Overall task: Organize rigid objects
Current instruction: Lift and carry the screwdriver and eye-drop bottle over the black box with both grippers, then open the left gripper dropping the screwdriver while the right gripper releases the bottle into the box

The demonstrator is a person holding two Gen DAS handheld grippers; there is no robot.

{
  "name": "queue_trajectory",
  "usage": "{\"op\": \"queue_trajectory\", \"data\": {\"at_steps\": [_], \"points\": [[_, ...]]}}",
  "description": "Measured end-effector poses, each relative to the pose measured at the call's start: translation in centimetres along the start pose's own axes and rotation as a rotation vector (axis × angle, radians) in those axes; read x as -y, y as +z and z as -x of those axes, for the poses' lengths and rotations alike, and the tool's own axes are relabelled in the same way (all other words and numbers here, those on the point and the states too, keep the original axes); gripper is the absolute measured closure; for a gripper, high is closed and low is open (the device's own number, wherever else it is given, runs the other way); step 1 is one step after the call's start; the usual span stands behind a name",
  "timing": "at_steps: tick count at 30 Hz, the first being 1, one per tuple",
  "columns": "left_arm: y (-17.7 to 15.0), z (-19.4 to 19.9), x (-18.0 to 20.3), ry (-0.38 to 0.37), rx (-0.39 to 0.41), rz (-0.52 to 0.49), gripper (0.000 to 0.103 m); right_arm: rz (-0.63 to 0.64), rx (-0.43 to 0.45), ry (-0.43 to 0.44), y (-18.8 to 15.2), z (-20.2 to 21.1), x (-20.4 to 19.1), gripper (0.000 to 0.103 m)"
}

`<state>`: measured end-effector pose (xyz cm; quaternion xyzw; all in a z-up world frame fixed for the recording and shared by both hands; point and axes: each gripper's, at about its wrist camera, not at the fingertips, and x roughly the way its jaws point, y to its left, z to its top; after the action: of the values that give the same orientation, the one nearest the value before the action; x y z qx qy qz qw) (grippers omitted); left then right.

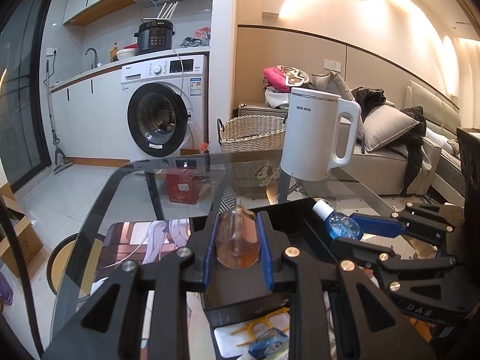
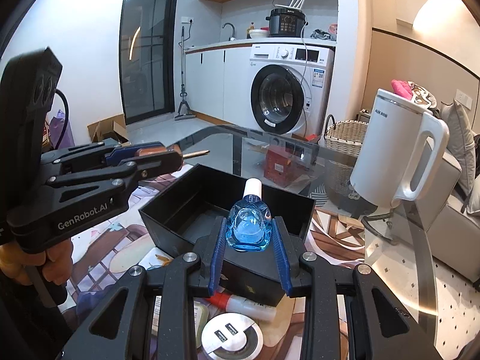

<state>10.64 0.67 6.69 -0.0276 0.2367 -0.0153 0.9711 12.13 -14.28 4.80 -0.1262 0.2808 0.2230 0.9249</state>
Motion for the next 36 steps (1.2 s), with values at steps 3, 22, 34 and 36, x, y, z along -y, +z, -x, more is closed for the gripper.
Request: {"op": "queue_trajectory", "data": {"at_steps": [3,22,34,36], "points": [[-0.4,-0.8,0.1,-0.002,-0.011,-0.003,0.08,0.0,-0.009,0.004,0.0,-0.9,0.1,0.073],[-1.6,-4.2,0.3,-0.002,-0.064,-0.016,0.08,-0.016,-0.082,0.001,-0.2,-5.4,1.1,0.073],[-1.9,-4.4,0.6,0.032,-0.075,-0.026,0.069,-0.024,-0.009,0.006,-0.8,-2.7,1.4,0.017],[-1.8,-3.7,0.7,0.037,-0.064,-0.018,0.042,-0.036,0.012,0.001,-1.0,-1.8,1.6,0.015]]}}
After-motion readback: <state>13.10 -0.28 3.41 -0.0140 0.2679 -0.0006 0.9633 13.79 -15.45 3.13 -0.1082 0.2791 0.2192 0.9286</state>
